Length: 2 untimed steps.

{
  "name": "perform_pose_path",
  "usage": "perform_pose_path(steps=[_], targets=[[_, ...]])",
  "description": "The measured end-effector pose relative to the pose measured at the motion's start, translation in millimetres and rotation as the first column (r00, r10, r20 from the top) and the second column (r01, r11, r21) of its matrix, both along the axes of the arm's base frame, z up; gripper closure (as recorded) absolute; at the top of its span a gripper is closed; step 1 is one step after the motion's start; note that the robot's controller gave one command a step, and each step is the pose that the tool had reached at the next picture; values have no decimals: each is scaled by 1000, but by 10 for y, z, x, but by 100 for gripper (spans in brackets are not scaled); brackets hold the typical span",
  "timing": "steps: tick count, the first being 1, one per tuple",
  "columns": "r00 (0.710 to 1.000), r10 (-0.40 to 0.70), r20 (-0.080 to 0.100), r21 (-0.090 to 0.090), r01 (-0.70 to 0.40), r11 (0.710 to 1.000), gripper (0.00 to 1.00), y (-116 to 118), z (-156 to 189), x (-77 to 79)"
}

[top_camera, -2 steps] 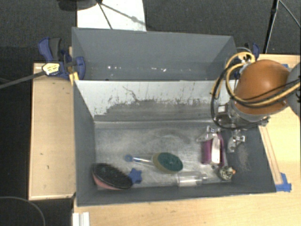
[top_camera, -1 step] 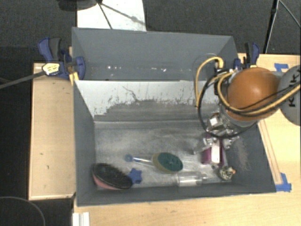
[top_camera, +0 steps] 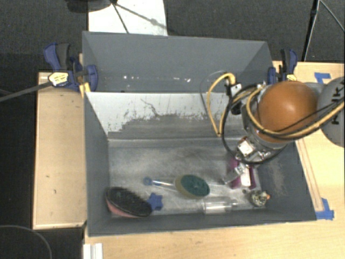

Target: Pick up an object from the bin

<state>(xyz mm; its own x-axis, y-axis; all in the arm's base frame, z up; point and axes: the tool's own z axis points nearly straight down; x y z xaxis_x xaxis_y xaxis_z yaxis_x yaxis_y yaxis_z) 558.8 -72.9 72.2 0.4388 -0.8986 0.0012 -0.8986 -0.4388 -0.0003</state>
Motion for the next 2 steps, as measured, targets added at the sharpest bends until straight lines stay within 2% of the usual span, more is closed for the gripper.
perform_pose_path(steps=[1,2], targets=[[1000,-4,-1,4,4,1000,100,23,11,5],[1000,-9,6,2,9,1000,100,26,873,23]])
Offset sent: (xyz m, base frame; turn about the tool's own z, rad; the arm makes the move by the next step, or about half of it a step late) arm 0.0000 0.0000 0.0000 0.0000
